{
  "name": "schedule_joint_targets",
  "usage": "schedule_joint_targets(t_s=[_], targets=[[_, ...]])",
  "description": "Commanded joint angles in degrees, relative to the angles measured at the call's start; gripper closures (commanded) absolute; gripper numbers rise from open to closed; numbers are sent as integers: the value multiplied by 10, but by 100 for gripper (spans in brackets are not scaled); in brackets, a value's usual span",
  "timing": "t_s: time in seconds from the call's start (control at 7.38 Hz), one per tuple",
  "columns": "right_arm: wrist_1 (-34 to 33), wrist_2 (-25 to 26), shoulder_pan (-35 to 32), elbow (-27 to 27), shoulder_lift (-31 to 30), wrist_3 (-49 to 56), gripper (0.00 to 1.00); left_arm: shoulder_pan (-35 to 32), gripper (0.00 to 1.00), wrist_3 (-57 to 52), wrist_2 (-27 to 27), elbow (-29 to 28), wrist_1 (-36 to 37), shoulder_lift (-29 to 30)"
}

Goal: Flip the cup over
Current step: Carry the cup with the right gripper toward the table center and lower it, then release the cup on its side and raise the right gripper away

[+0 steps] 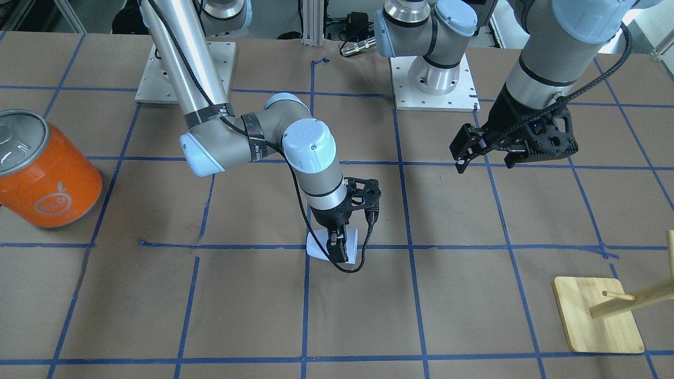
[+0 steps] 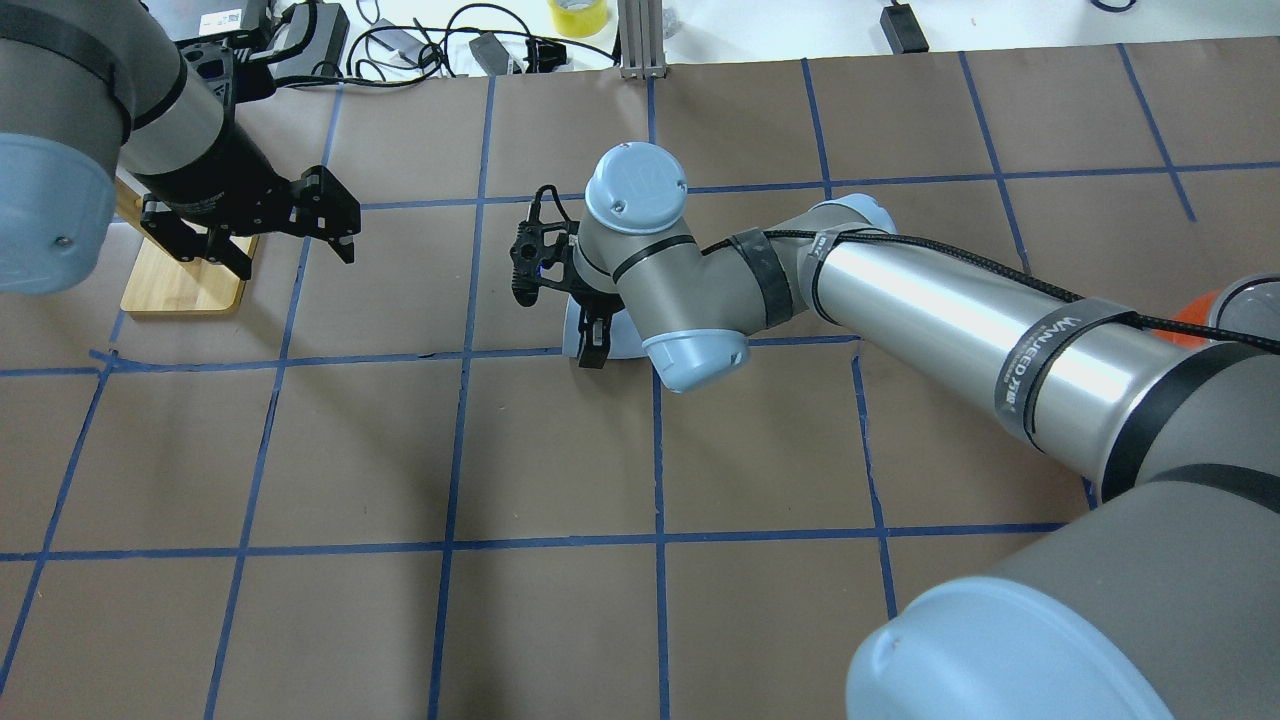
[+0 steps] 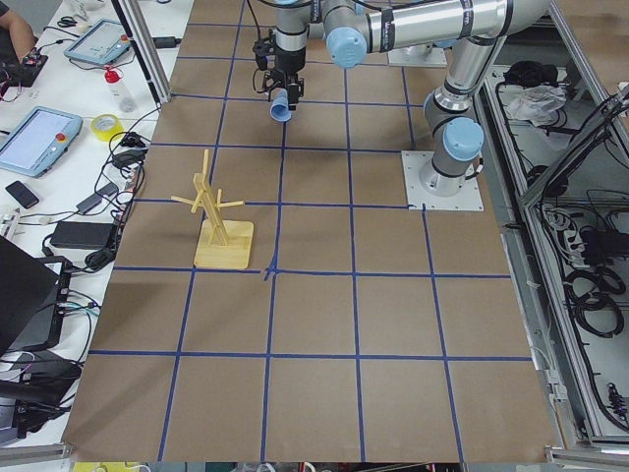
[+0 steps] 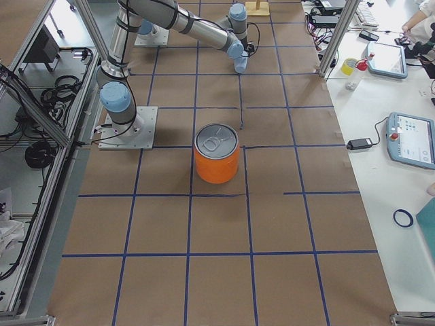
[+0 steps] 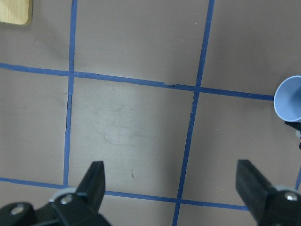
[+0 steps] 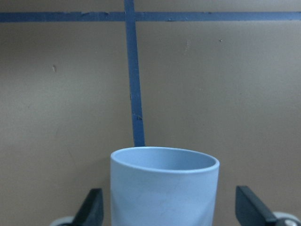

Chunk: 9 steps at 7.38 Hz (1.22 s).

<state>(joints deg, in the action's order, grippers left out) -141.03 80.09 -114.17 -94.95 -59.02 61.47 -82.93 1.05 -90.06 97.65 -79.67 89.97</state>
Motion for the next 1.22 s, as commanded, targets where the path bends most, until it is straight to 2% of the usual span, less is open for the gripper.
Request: schedule_joint_targets(t_s=[0.0, 0.14, 0.27, 0.41, 0.54, 0.68, 0.95, 1.08], targets=[[42, -3, 4, 0, -49, -6, 0, 0, 0, -1, 3, 0, -1, 4], [75, -2, 14, 3, -85, -6, 0, 0, 0, -1, 2, 0, 0, 6], [167, -2, 30, 18, -134, -6, 0, 1, 0, -2, 5, 2, 0, 12], [226, -1, 58, 31, -171, -6, 0, 0, 0, 6, 30, 2, 1, 26], [232, -1, 86, 31, -205, -6, 0, -6, 0, 11, 90, 2, 16, 40], [250, 1, 122, 31, -229, -7, 0, -16, 0, 13, 136, 3, 77, 63], [325, -1, 197, 31, -293, -37, 0, -37, 0, 34, 161, 3, 145, 120], [326, 1, 208, 31, -303, -56, 0, -53, 0, 40, 183, 3, 178, 147]])
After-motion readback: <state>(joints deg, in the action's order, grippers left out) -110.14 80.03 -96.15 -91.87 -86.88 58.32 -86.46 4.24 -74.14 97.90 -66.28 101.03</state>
